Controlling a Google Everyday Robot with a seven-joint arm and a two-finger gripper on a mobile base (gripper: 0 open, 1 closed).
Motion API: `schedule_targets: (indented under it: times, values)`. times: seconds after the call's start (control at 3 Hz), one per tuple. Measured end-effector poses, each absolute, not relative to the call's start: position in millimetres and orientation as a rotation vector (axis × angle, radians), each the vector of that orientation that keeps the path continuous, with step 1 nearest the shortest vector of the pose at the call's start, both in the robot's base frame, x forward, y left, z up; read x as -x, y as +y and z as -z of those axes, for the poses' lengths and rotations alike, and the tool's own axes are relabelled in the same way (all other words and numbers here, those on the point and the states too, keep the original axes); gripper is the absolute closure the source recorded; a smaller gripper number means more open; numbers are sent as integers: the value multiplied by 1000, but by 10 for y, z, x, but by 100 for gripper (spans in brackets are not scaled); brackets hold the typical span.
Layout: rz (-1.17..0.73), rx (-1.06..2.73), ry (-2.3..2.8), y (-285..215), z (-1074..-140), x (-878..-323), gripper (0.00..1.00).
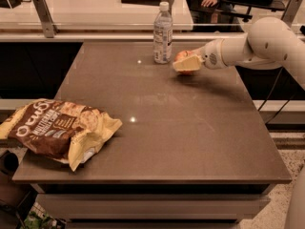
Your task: Move apple near blue plastic bottle
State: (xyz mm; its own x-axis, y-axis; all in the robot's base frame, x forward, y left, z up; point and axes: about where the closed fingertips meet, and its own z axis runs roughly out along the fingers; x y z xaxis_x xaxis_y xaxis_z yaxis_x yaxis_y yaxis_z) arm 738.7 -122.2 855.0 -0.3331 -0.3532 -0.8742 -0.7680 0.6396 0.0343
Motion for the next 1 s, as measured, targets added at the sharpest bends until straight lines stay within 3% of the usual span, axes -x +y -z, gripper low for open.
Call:
schedule_targets:
  times: [0.67, 1.0]
  values:
    - [-574, 890, 1936, -1163, -8518, -7393, 12]
    - [-578, 893, 1936, -1136, -8504, -7395, 0]
